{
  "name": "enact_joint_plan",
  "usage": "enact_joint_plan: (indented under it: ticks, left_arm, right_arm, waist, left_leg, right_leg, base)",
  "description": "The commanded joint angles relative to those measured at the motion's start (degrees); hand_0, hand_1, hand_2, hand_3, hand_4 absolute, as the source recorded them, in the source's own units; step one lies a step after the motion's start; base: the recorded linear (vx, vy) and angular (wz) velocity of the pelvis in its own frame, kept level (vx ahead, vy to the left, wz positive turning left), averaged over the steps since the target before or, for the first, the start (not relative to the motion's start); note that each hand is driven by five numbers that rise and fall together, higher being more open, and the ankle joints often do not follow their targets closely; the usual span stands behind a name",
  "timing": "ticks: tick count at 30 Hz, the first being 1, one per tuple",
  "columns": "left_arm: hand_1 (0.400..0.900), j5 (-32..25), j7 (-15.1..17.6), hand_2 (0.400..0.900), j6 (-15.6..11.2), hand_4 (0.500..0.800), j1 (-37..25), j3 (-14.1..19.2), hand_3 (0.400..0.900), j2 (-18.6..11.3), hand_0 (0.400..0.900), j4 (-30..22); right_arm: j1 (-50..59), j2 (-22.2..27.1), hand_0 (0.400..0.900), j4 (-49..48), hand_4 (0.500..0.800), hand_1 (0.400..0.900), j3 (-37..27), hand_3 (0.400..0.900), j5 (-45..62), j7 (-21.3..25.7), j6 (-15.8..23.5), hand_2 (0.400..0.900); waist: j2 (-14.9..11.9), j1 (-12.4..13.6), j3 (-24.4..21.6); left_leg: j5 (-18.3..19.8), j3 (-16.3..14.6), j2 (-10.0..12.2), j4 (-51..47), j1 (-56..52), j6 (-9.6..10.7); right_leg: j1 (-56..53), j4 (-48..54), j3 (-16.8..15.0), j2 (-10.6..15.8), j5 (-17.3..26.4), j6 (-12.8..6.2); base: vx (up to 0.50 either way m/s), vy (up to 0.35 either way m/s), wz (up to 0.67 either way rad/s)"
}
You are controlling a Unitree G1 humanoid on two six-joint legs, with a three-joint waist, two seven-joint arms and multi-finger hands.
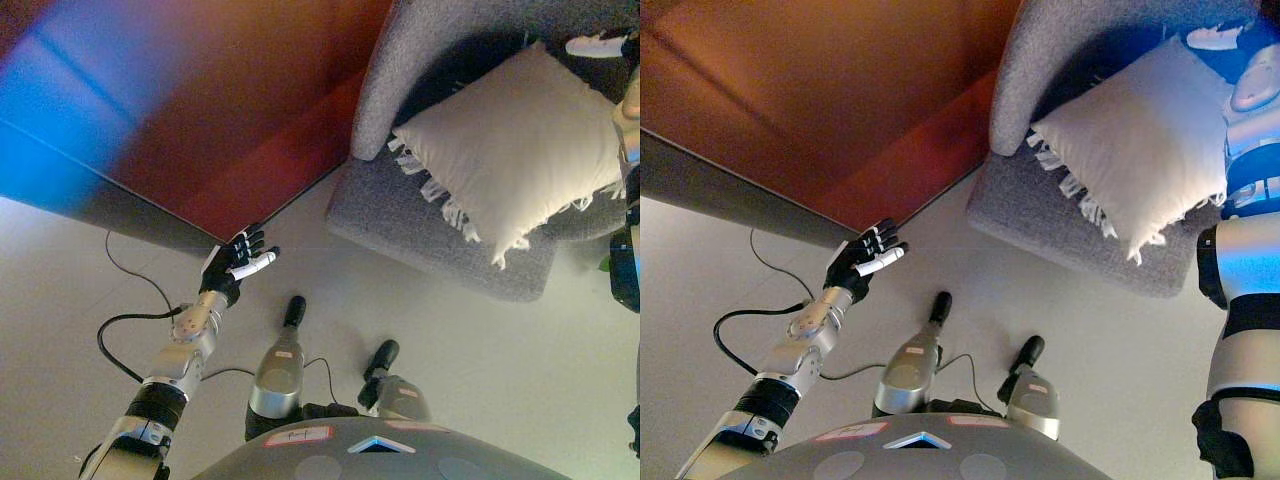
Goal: Pick up the pillow and put it on the sofa.
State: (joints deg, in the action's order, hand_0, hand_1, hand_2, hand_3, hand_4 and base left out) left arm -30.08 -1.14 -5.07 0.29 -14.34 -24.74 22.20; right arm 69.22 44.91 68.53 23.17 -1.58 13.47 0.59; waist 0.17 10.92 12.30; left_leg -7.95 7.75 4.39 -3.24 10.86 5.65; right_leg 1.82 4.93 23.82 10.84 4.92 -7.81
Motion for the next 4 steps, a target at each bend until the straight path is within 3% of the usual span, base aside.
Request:
enact_joint_plan:
  ticks: [1, 4]
  left_arm:
    - [0.900, 0.7, 1.1, 0.900, -4.0, 0.800, -2.2, 0.1, 0.900, -0.9, 0.900, -3.8]
    - [0.900, 1.7, 0.8, 0.900, -3.6, 0.800, -1.3, 1.3, 0.900, 0.0, 0.900, -3.3]
  right_arm:
    - [0.1, 0.9, 0.900, -17.9, 0.800, 0.900, 0.5, 0.900, 2.9, 4.4, 5.5, 0.900]
    - [-10.4, -1.4, 0.900, -29.5, 0.800, 0.900, -5.4, 0.900, 3.6, 3.2, 7.1, 0.900]
  waist:
    - [-3.4, -1.5, -3.9]
    - [-3.6, -3.1, -4.5]
  left_leg:
    - [4.1, -3.6, 2.6, 1.9, -2.8, 1.9]
    - [5.7, -5.2, 2.3, 3.2, -4.5, 1.2]
  right_leg:
    - [-1.7, -1.0, -3.1, 3.9, 2.7, -3.93]
    - [-2.4, -1.3, -4.8, 4.3, 2.5, -3.90]
  base:
    - [0.03, 0.063, -0.40]
    - [0.03, 0.066, -0.41]
